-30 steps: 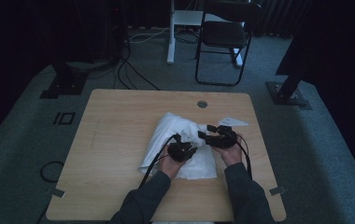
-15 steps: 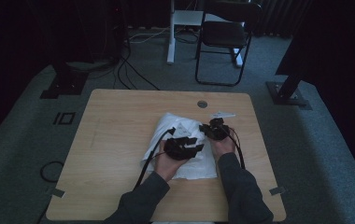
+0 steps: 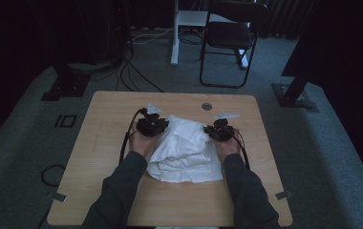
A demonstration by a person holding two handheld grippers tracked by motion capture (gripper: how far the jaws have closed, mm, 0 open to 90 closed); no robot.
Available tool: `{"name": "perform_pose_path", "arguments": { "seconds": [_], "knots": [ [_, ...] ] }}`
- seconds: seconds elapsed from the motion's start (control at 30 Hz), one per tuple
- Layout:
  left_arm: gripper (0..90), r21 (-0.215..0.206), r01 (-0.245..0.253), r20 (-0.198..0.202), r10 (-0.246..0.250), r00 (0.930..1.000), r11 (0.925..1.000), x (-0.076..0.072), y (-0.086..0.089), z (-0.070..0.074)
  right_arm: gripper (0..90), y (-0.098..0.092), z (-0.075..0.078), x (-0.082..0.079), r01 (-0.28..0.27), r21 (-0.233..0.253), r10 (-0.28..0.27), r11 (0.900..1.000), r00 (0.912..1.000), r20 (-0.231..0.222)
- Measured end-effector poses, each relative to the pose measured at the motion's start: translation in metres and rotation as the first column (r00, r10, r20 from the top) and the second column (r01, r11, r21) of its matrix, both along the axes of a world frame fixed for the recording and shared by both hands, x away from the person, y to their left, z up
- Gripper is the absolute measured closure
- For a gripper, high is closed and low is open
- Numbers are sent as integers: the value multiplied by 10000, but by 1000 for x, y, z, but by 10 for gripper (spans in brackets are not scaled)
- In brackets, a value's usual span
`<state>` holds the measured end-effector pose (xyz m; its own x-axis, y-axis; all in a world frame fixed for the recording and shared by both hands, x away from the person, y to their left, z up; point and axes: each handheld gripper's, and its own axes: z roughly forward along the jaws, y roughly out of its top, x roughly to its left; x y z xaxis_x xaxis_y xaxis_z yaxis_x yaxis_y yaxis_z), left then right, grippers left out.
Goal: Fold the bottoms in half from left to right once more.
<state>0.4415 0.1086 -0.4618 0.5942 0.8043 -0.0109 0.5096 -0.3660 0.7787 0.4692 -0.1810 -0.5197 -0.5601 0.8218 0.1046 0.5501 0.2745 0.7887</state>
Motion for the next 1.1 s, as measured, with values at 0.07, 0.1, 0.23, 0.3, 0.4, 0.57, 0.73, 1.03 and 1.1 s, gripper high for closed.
{"name": "perform_pose_path", "arguments": {
  "seconds": [0.07, 0.1, 0.23, 0.3, 0.4, 0.57, 0.73, 1.03, 1.1],
  "knots": [
    [788, 267, 511, -159, -507, 9986, 9983, 2, -7, -10, 814, -1, 0, 1, -25, -14, 25, 10000, 10000, -7],
    [812, 518, 712, -236, -701, 9973, 9961, 1, -13, -16, 810, -1, -1, 1, -34, -61, 34, 10000, 10000, -28],
    [848, 765, 756, -393, -728, 9966, 9942, -2, -26, -30, 708, -4, 1, 1, 95, -388, -98, 9992, 9999, -71],
    [851, 448, 746, -511, -723, 9961, 9962, -2, -26, -33, 610, -8, 7, -2, 275, -358, -272, 9990, 9996, 92],
    [851, 302, 742, -529, -725, 9960, 9968, -3, -27, -35, 551, -13, 25, -11, 406, 1, -405, 9992, 9972, 629],
    [850, 281, 568, -494, -554, 9972, 9980, -3, -28, -36, 534, -8, 41, -24, -105, 104, 93, 9999, 9942, 1073],
    [846, 341, 576, -480, -559, 9973, 9978, -3, -27, -36, 467, 13, 32, -12, -443, -192, 453, 9988, 9976, 530],
    [824, 409, 490, -424, -472, 9980, 9980, -3, -26, -36, 889, 15, 19, -4, -691, -219, 687, 9974, 9975, -183],
    [820, 401, 461, -425, -444, 9981, 9981, -3, -25, -35, 895, 13, 22, -5, -759, -239, 758, 9968, 9971, -59]
  ]
}}
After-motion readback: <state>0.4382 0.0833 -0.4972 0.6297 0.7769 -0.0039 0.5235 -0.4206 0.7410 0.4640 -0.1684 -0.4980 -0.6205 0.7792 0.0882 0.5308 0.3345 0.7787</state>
